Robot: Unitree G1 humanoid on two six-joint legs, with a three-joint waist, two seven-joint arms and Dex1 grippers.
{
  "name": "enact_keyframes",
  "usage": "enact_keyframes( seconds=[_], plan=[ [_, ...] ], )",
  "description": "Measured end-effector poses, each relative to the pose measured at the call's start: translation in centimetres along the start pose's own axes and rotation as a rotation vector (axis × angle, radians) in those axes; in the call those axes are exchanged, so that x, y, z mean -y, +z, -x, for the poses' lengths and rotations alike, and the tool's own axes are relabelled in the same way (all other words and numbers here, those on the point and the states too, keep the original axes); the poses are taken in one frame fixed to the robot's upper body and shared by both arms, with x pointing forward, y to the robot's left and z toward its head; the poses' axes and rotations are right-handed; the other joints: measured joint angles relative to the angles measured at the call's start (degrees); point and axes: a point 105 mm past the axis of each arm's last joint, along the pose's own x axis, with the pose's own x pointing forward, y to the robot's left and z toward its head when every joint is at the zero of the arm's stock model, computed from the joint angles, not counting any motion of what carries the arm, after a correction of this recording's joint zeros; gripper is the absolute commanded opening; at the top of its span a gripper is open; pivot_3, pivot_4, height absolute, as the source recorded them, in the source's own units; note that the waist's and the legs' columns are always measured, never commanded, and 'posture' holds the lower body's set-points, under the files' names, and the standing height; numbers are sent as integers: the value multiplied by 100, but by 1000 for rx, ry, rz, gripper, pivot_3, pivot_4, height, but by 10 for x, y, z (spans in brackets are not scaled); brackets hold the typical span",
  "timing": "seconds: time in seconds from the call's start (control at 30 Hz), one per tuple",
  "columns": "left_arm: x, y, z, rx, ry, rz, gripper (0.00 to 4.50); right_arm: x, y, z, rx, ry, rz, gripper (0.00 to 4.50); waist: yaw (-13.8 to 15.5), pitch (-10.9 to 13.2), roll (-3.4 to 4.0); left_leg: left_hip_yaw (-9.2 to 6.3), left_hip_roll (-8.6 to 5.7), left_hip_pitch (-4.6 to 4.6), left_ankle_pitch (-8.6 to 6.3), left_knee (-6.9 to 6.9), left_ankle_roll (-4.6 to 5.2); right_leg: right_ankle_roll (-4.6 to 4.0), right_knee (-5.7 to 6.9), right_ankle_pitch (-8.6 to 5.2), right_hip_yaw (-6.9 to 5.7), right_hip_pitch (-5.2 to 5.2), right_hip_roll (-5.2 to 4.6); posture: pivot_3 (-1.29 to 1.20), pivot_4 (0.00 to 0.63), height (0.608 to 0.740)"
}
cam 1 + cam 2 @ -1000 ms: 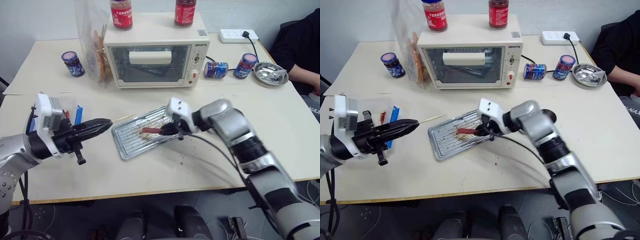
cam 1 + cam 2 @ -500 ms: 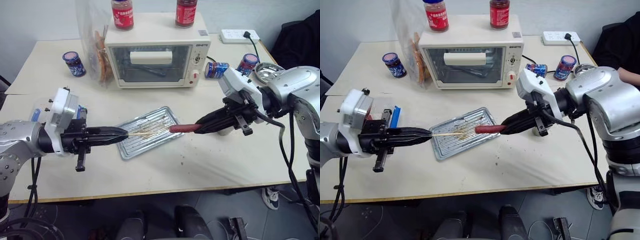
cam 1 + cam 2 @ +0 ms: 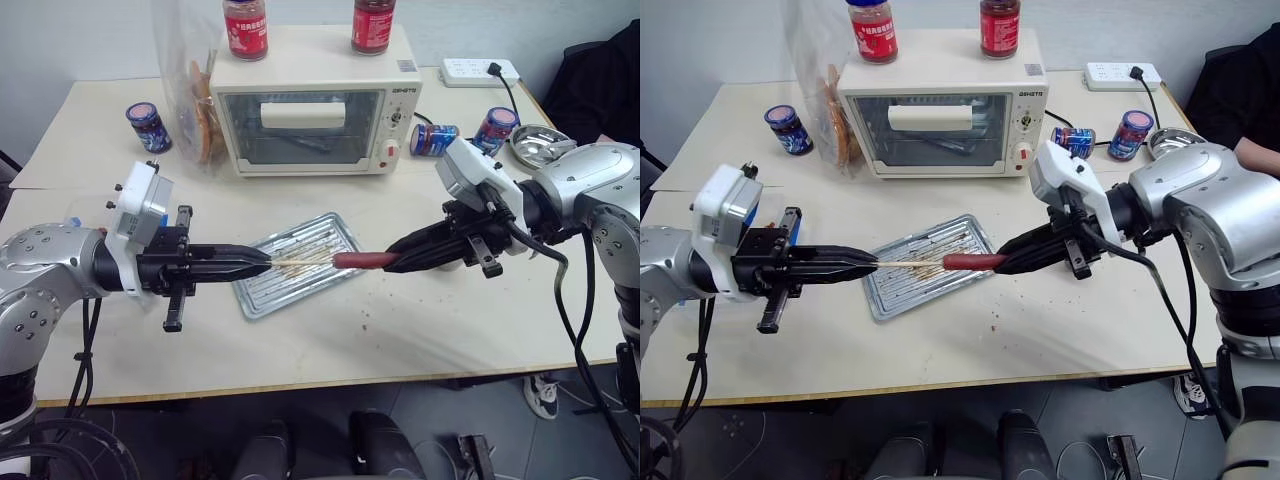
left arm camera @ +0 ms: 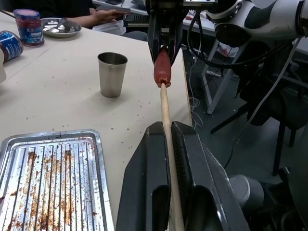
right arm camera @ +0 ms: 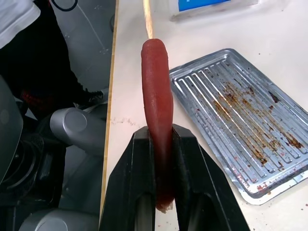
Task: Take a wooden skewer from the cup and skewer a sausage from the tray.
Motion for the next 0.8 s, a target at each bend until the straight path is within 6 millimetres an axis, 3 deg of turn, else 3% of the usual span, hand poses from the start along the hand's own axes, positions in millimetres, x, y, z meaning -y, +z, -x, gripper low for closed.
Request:
enact_keyframes(
  seconds=[0.8],
  plan=[
    [-3, 4, -10, 18, -23, -25, 0, -2, 6, -4, 20, -10, -1, 201, 2, 0, 0, 0, 0, -1, 0, 5, 0, 0, 6, 0, 0, 0, 0, 0, 150, 740]
  ],
)
